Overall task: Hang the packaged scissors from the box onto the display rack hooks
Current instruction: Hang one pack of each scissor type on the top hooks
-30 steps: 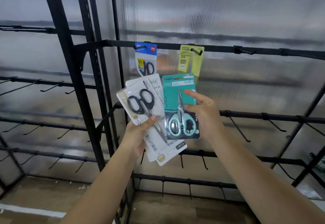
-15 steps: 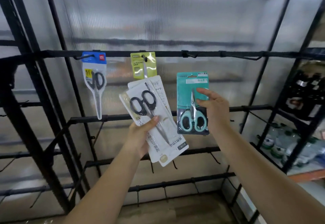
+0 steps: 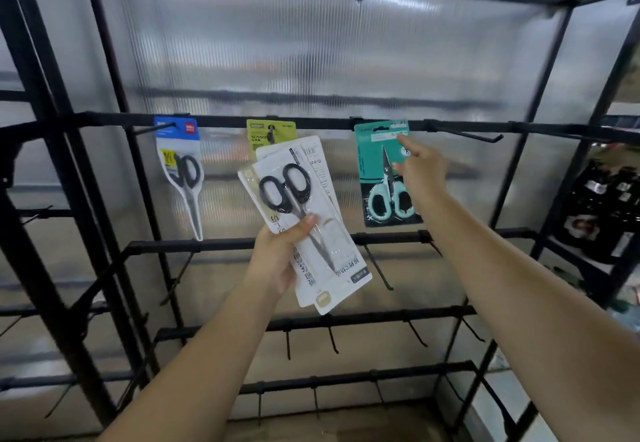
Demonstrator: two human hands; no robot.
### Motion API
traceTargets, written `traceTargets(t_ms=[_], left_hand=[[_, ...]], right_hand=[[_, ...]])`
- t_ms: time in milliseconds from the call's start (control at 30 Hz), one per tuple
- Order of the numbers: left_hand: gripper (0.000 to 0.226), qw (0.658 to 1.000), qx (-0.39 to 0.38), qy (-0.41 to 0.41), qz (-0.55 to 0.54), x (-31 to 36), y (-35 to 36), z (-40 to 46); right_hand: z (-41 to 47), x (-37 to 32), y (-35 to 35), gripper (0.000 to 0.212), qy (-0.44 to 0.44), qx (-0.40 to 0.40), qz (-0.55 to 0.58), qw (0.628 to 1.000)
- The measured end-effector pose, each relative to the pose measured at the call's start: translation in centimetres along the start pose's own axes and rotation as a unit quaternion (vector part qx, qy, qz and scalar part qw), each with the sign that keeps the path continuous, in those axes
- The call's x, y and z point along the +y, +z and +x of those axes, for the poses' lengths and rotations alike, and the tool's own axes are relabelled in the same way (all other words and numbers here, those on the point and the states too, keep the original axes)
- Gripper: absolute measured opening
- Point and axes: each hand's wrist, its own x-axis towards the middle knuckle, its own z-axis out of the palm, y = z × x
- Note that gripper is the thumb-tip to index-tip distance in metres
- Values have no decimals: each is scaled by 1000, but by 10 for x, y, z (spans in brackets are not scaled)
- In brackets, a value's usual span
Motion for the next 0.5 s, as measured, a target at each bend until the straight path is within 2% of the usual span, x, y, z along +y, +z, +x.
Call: traceTargets(t_ms=[167, 400, 500], left_hand=[[33, 1000, 20, 12, 11, 5, -4, 1], [29, 998, 39, 10, 41, 5, -15, 0], [28, 998, 46, 3, 40, 6, -20, 1]], right_hand=[[7, 17, 1, 53, 0, 3, -3, 1000], [17, 20, 7, 53, -17, 15, 13, 1000], [24, 23, 13, 54, 0, -27, -3, 1000]])
